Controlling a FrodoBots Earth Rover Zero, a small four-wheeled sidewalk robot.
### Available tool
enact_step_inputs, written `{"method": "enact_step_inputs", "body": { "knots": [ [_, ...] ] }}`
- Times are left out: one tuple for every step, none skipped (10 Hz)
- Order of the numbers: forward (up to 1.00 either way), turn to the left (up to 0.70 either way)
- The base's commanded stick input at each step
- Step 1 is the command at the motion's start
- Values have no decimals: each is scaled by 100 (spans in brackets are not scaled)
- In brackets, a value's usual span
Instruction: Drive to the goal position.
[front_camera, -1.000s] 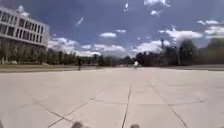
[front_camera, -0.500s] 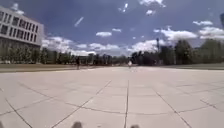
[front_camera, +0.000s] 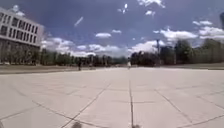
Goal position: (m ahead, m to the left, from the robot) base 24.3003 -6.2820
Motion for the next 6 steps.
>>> {"method": "enact_step_inputs", "body": {
  "knots": [
    [70, 0],
    [70, 0],
    [70, 0],
    [70, 0],
    [70, 0],
    [70, 0]
  ]
}}
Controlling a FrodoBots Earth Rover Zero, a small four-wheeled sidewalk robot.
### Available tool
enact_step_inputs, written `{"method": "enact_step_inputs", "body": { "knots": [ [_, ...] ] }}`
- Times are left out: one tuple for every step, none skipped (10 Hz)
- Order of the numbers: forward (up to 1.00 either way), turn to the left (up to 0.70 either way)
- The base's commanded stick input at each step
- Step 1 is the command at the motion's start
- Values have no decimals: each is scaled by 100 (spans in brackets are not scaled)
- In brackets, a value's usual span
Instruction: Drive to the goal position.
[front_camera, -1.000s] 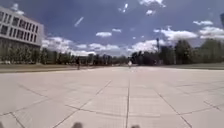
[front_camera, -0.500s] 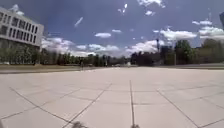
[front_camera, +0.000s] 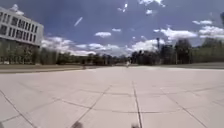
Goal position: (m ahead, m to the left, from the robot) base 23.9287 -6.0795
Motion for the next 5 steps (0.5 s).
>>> {"method": "enact_step_inputs", "body": {
  "knots": [
    [70, 0],
    [70, 0],
    [70, 0],
    [70, 0],
    [70, -23]
  ]
}}
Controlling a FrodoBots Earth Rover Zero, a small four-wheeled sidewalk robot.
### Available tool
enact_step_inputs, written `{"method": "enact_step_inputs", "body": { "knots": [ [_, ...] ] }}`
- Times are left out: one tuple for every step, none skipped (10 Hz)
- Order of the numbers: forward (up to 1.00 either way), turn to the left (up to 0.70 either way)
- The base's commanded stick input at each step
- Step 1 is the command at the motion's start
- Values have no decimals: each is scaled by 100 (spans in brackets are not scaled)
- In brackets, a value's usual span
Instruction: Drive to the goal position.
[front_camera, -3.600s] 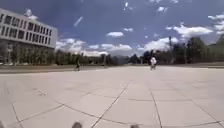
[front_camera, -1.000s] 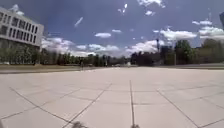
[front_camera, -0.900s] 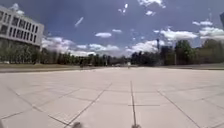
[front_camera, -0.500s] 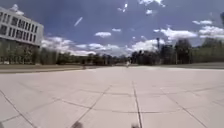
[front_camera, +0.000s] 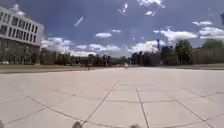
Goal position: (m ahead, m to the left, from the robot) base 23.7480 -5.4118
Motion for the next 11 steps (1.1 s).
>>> {"method": "enact_step_inputs", "body": {
  "knots": [
    [70, -35],
    [70, -35],
    [70, -20],
    [70, -2],
    [70, 0],
    [70, 0],
    [70, 0],
    [70, 0],
    [70, 0],
    [70, 0],
    [70, 0]
  ]
}}
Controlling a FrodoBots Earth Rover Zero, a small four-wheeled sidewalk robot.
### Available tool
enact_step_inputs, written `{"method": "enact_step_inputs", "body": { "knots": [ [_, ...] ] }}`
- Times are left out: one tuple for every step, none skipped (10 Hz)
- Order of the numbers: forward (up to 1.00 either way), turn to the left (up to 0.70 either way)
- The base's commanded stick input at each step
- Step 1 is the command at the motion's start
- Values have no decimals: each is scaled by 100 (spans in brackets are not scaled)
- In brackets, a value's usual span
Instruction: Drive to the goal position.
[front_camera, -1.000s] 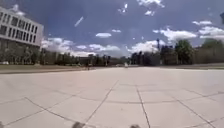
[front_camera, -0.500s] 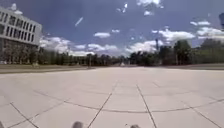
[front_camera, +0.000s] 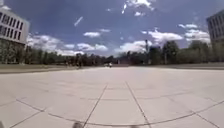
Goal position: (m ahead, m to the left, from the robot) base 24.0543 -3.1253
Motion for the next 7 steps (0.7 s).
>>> {"method": "enact_step_inputs", "body": {
  "knots": [
    [70, 0],
    [70, 0],
    [70, 0],
    [70, 0],
    [70, 0],
    [70, 0],
    [70, 0]
  ]
}}
